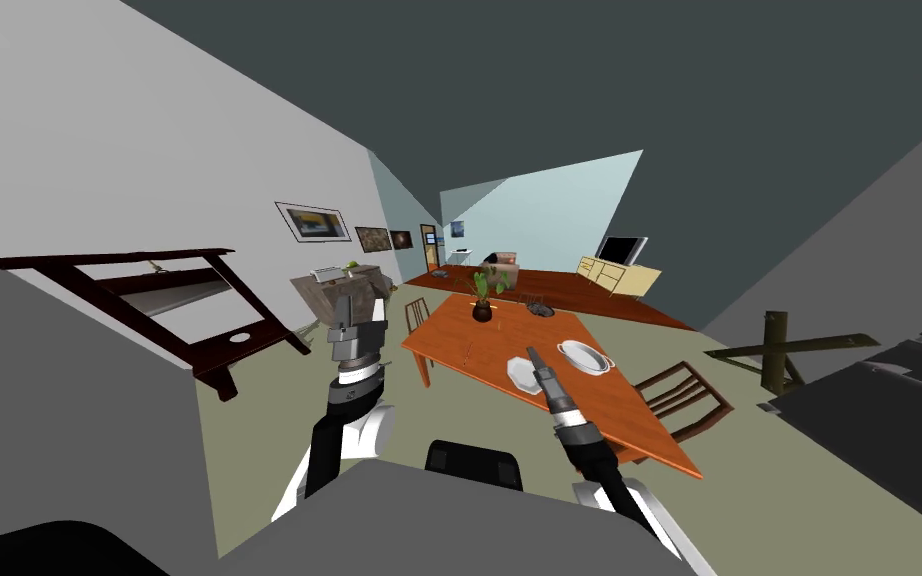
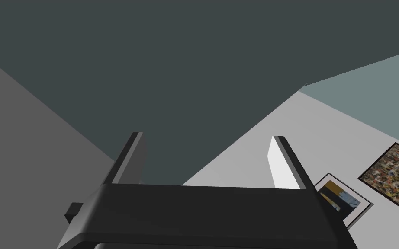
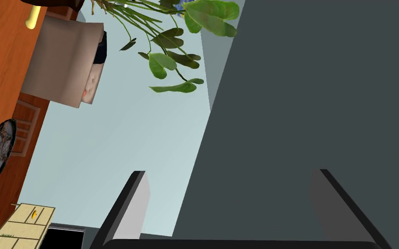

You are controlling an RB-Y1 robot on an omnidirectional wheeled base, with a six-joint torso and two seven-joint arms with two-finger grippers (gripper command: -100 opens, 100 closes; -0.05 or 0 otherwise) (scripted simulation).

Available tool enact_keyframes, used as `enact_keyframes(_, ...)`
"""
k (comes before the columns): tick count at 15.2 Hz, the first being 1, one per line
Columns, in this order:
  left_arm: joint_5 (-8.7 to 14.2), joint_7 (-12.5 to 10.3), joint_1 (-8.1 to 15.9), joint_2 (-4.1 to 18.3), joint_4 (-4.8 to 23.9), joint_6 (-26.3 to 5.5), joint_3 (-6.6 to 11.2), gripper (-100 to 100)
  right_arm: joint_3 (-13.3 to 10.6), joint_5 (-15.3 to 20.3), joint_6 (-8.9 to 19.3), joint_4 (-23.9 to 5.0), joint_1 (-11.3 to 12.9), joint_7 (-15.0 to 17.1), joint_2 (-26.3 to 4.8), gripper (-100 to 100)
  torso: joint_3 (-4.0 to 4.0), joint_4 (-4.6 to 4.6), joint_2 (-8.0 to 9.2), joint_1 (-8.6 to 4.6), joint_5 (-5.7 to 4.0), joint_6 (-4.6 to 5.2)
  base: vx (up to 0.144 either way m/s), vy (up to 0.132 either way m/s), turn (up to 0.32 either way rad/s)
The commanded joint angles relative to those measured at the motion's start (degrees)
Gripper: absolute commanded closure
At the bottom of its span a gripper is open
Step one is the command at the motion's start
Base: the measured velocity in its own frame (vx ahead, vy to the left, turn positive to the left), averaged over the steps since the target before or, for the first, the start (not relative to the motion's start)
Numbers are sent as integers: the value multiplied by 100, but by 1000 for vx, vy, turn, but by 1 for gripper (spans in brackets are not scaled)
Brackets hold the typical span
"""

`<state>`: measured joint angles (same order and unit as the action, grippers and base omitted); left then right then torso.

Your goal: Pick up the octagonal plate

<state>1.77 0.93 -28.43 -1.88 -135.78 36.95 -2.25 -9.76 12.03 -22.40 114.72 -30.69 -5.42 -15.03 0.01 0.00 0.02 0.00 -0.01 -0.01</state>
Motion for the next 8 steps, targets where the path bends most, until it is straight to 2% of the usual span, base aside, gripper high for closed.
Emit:
enact_keyframes(1, 0, 0, 0, 0, 0, 0, 0, 0, -51, 38, -11, -171, -49, -48, -47, -100, 0, 0, 0, 0, 0, 0, -3, 6, 29)
enact_keyframes(2, 0, 0, 0, 0, 0, 0, 0, 0, -166, 126, 30, -356, -106, -132, -206, -100, 0, 0, 0, 1, 1, 1, -2, 10, 73)
enact_keyframes(4, 0, 0, 0, 0, 0, 0, 0, 0, -166, 126, 30, -482, -106, -132, -206, -100, -1, 0, -1, 3, 0, 0, -1, 10, 45)
enact_keyframes(5, 0, 0, 0, 0, 0, 0, 0, 0, -284, 218, 71, -711, -159, -221, -365, -100, -1, 0, -2, 2, 1, 1, -3, 15, 62)
enact_keyframes(7, 0, 0, 0, 0, 0, 0, 0, 0, -284, 218, 71, -805, -159, -221, -365, -100, 0, 0, 0, 5, 1, 1, -1, 15, 44)
enact_keyframes(8, 0, 0, 0, 0, 0, 0, 0, 0, -406, 315, 109, -1023, -208, -315, -526, -100, 0, 0, -1, 4, 1, 1, 0, 21, 79)
